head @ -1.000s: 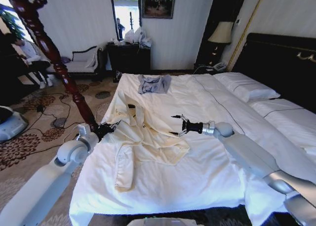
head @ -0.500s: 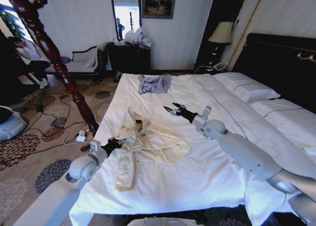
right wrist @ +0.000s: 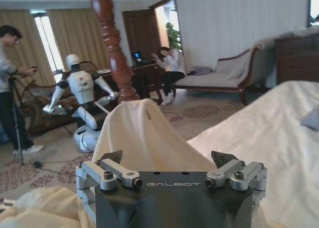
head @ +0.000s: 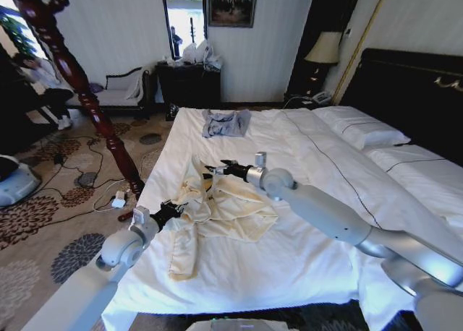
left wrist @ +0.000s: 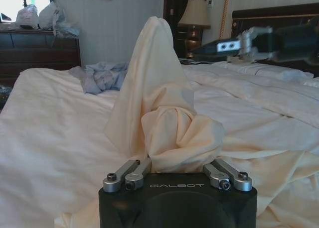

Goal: Pick up the clothes from the bed and hang them on the clothes hanger.

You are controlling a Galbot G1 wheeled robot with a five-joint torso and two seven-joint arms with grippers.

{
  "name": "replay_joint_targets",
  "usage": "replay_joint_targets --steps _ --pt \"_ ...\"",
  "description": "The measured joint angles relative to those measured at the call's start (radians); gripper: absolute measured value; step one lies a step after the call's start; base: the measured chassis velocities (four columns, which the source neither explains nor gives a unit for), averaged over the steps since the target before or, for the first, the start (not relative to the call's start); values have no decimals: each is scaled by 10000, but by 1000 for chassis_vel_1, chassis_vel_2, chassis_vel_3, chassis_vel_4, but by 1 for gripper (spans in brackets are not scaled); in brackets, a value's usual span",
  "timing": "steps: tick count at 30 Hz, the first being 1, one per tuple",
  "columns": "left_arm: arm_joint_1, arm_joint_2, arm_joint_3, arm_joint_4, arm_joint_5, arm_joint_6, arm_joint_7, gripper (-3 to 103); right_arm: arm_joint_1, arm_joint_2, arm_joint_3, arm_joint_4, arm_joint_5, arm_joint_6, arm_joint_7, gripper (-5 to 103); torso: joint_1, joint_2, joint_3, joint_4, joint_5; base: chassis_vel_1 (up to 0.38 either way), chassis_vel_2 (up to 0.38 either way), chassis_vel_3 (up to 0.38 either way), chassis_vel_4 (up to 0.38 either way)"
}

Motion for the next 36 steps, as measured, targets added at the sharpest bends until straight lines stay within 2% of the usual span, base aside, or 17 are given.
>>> replay_joint_targets --steps 4,6,8,12,14,18,20,24,25,27,29,32,33,34,35,36 --pt "-105 -34 36 20 -155 10 -11 21 134 193 -178 -209 -338 39 -105 96 0 0 0 -2 0 0 0 0 0" --pt "-161 -63 49 39 -245 26 -21 21 203 308 -268 -346 -486 28 -101 88 0 0 0 1 -1 0 0 0 0" --pt "-183 -69 54 54 -268 29 -22 21 221 360 -290 -395 -493 25 -121 88 0 0 0 1 -1 0 0 0 0" --pt "-268 -72 100 237 -262 26 -18 21 235 459 -343 -481 -342 24 -317 65 0 0 0 0 0 0 0 0 0" --pt "-300 -86 114 279 -259 21 -16 21 234 468 -349 -482 -299 37 -391 65 0 0 0 0 0 0 0 0 0" --pt "-488 -191 214 489 -249 -8 2 21 210 511 -350 -460 57 164 -527 43 0 0 0 -1 0 0 0 0 0" --pt "-535 -215 247 529 -246 -12 9 21 198 517 -350 -447 145 205 -578 43 0 0 0 0 0 0 0 0 0" --pt "-684 -288 359 633 -246 -26 34 21 169 541 -350 -443 440 474 -1058 21 0 0 0 -1 0 0 0 0 0" --pt "-684 -288 359 633 -246 -26 34 21 169 541 -350 -443 440 474 -1058 21 0 0 0 -1 0 0 0 0 0" --pt "-720 -299 390 668 -245 -34 43 21 168 578 -352 -448 613 580 -1299 10 1 0 0 0 0 0 0 0 0" --pt "-726 -303 397 673 -245 -36 46 21 172 592 -356 -454 680 602 -1383 10 0 0 0 0 0 0 0 0 0" --pt "-722 -308 401 673 -244 -44 63 21 220 611 -359 -505 761 662 -1662 -2 0 0 0 0 0 0 0 0 0" --pt "-715 -301 400 673 -245 -48 68 21 230 612 -359 -526 756 666 -1700 3 0 0 0 0 0 0 0 0 0" --pt "-715 -301 400 673 -245 -48 68 21 230 612 -359 -526 756 666 -1700 3 0 0 0 0 0 0 0 0 0" --pt "-705 -289 391 669 -247 -49 71 21 240 613 -361 -542 723 667 -1694 8 0 0 0 0 0 0 0 0 0" --pt "-699 -280 378 657 -253 -51 71 21 250 617 -372 -548 669 666 -1611 8 0 0 0 0 0 0 0 0 0"
